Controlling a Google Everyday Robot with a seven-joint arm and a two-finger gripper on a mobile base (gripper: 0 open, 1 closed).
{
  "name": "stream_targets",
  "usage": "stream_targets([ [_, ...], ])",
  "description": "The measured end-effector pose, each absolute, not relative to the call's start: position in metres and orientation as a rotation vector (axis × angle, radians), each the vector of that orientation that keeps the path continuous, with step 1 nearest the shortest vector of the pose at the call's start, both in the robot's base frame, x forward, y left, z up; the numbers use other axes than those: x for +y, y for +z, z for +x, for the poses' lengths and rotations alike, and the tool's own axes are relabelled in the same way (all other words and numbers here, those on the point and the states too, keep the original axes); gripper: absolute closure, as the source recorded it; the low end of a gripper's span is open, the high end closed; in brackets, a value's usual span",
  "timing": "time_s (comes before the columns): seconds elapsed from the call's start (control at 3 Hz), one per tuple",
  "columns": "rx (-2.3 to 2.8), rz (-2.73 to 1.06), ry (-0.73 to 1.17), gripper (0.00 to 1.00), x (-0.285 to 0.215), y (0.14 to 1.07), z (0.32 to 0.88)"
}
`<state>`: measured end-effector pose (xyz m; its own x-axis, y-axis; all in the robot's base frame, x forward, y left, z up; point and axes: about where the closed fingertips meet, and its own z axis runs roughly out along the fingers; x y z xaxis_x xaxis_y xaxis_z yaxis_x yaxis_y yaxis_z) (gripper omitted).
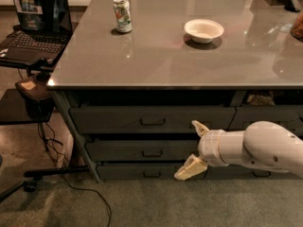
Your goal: Open middle drawer
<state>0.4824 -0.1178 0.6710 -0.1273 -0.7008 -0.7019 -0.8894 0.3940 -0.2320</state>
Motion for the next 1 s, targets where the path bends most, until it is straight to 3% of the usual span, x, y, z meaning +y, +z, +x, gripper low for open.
stream_targets([
  [0.67,2.014,-1.289,0.467,0.0,-0.102,0.548,0.489],
  [1.0,2.022,-1.282,0.494,0.0,-0.099,0.536,0.485],
])
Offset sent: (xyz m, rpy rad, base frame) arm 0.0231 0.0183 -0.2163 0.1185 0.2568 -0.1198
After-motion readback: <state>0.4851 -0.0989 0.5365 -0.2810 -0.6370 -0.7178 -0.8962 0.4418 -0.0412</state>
